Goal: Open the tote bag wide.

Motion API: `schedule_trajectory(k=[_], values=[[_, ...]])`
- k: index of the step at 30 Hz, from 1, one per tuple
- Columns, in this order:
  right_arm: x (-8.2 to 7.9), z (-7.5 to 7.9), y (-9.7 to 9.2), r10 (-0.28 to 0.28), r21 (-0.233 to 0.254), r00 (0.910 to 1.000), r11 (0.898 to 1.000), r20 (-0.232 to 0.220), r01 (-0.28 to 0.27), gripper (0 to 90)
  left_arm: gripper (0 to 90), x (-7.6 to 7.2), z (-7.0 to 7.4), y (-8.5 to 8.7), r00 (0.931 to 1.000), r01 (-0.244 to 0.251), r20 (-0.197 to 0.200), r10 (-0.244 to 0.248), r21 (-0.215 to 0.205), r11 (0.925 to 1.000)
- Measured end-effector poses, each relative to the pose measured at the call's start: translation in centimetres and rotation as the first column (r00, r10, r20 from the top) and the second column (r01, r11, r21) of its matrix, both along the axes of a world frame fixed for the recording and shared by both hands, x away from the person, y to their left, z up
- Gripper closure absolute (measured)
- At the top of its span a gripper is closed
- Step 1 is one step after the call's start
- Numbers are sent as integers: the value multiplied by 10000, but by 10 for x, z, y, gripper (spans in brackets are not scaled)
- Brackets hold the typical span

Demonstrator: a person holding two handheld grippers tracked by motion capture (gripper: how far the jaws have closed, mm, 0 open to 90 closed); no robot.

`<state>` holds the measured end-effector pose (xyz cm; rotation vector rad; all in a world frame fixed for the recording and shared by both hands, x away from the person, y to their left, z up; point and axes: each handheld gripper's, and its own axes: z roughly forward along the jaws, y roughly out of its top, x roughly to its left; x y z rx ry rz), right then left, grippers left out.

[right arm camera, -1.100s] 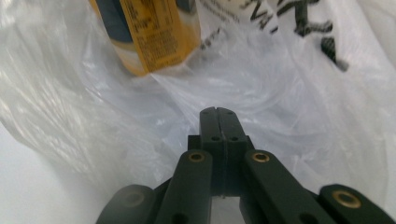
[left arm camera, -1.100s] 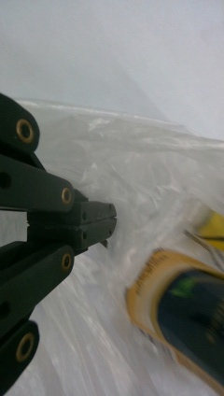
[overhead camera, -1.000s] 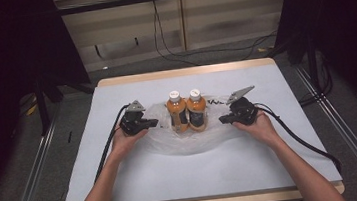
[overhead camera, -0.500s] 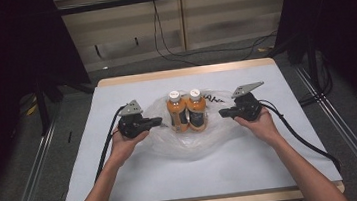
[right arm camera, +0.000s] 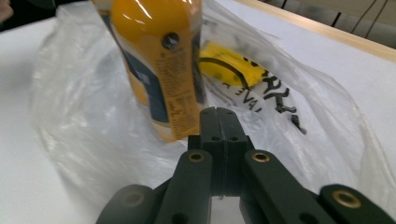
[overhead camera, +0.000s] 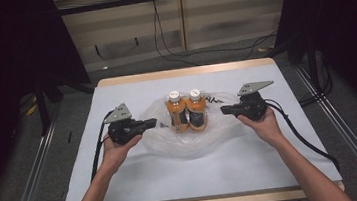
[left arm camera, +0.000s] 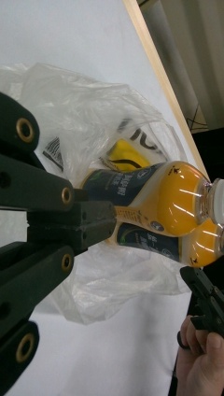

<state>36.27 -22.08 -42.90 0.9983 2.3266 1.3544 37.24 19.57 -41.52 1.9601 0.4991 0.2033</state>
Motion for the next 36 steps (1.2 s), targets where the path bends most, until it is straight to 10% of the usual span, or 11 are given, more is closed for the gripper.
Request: schedule_trajectory(k=[4,6,7,20,36], values=[[-6,4,0,70,83,9999,9999,85,-71,900,879,-5,-1,4,10000,-98,9,98,-82,9999],[-10,6,0,116,140,9997,9998,228,-119,893,714,-7,-1,6,9995,-307,99,307,-39,9995],[-15,9,-1,-110,393,9990,9992,437,93,698,657,-10,0,7,9989,-421,211,425,-182,9989],[-53,20,-16,-787,950,9921,9931,982,694,120,121,-36,-3,11,9862,-1621,308,1624,-130,9867],[-115,8,-45,-1938,606,9765,9802,937,1887,62,37,-79,-20,59,9613,-2751,171,2749,96,9614]])
